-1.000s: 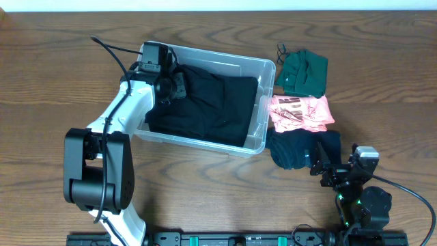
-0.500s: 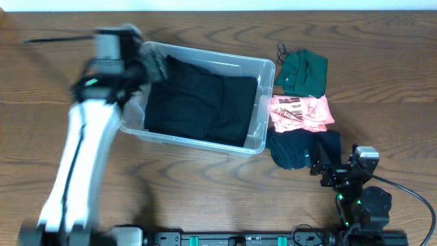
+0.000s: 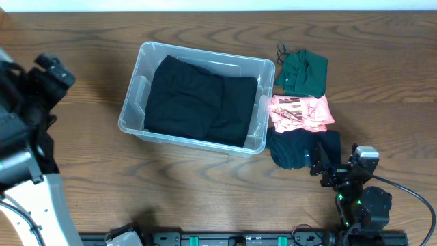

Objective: Pack container

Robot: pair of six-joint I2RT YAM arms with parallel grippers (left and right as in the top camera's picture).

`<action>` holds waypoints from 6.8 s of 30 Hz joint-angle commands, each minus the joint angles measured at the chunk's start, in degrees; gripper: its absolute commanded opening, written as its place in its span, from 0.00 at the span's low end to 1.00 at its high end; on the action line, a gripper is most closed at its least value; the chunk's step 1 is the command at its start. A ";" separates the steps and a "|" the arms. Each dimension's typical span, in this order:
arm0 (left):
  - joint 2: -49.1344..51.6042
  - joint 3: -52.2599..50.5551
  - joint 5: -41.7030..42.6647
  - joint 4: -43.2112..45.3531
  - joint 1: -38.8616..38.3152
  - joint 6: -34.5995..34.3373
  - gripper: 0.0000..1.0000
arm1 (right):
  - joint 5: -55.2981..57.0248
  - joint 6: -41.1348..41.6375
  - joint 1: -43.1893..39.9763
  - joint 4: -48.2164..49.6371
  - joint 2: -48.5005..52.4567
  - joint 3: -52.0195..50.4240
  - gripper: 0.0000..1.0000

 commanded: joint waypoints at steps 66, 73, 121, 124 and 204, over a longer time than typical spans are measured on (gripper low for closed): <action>7.89 -0.46 -0.44 -3.78 3.63 -0.13 0.98 | -30.77 8.15 -14.99 -4.74 116.76 74.55 0.97; 7.89 -0.46 -0.44 -3.78 3.63 -0.13 0.98 | -31.58 11.13 -11.69 -0.52 121.42 74.55 0.95; 7.89 -0.46 -0.44 -3.78 3.63 -0.13 0.98 | -22.38 27.23 24.83 -6.32 97.55 74.03 0.01; 7.89 -0.46 -0.44 -3.78 3.63 -0.13 0.98 | -12.22 27.23 27.63 -9.25 99.30 74.01 0.01; 7.89 -0.46 -0.44 -3.78 3.63 -0.13 0.98 | -63.21 -10.88 -9.94 -21.38 98.07 74.29 0.01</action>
